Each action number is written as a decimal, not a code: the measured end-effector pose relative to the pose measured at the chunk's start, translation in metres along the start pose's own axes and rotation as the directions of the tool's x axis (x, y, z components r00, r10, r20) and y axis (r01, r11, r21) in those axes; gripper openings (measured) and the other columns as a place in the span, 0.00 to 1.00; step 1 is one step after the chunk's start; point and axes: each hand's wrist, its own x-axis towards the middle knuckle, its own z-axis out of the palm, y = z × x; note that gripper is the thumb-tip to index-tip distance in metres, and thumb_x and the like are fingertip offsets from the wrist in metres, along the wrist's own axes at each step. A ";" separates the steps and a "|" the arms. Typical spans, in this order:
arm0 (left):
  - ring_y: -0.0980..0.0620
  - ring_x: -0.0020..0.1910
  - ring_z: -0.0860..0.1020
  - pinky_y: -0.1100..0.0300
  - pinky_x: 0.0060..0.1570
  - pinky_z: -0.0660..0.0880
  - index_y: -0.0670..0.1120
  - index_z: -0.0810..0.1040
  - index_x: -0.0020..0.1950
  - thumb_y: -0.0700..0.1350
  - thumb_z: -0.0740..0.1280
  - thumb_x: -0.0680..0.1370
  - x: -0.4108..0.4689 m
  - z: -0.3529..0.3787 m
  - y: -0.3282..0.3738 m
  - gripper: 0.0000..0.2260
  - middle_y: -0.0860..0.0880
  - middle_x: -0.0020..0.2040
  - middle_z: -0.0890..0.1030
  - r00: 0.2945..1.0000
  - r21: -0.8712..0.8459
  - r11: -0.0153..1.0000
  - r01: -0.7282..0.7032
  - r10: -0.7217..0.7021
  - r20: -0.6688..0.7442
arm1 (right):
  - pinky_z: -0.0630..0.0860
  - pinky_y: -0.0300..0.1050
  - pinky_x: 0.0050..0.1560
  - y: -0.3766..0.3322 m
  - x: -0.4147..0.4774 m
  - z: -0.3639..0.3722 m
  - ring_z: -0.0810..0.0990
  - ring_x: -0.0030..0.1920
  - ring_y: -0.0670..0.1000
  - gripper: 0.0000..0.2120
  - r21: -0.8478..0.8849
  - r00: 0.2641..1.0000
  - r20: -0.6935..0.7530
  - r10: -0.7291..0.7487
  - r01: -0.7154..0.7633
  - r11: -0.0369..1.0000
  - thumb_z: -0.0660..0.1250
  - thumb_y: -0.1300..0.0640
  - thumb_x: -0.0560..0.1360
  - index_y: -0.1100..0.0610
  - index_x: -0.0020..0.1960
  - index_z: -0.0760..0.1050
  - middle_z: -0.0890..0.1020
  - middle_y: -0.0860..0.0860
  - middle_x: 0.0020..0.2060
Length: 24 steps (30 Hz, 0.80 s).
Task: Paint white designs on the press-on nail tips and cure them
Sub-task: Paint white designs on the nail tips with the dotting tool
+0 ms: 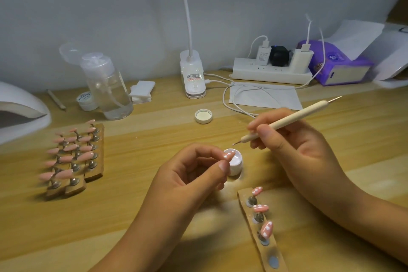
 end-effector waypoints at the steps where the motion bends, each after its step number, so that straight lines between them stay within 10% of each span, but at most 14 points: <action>1: 0.58 0.34 0.76 0.69 0.38 0.74 0.51 0.83 0.41 0.47 0.74 0.67 0.000 0.000 0.000 0.05 0.51 0.37 0.82 1.000 0.015 1.000 -0.001 0.001 0.002 | 0.76 0.36 0.47 0.000 0.000 -0.001 0.81 0.42 0.46 0.04 0.068 1.000 -0.025 0.003 -0.001 0.998 0.67 0.54 0.74 0.53 0.46 0.79 0.82 0.48 0.41; 7: 0.60 0.36 0.77 0.71 0.38 0.72 0.50 0.83 0.42 0.48 0.74 0.67 -0.001 0.000 -0.002 0.06 0.53 0.38 0.83 1.000 0.089 0.996 -0.008 0.006 0.018 | 0.75 0.53 0.55 0.001 0.000 -0.010 0.77 0.43 0.48 0.12 0.235 0.997 -0.029 0.077 -0.068 0.970 0.77 0.48 0.67 0.49 0.41 0.74 0.78 0.47 0.38; 24: 0.58 0.36 0.77 0.68 0.39 0.74 0.50 0.83 0.44 0.52 0.73 0.67 0.000 -0.002 -0.006 0.10 0.51 0.38 0.82 0.998 0.101 0.995 0.000 -0.006 0.063 | 0.81 0.45 0.42 -0.008 0.002 0.000 0.71 0.29 0.44 0.07 0.465 0.959 0.184 0.216 -0.279 0.840 0.69 0.60 0.66 0.54 0.33 0.71 0.72 0.50 0.29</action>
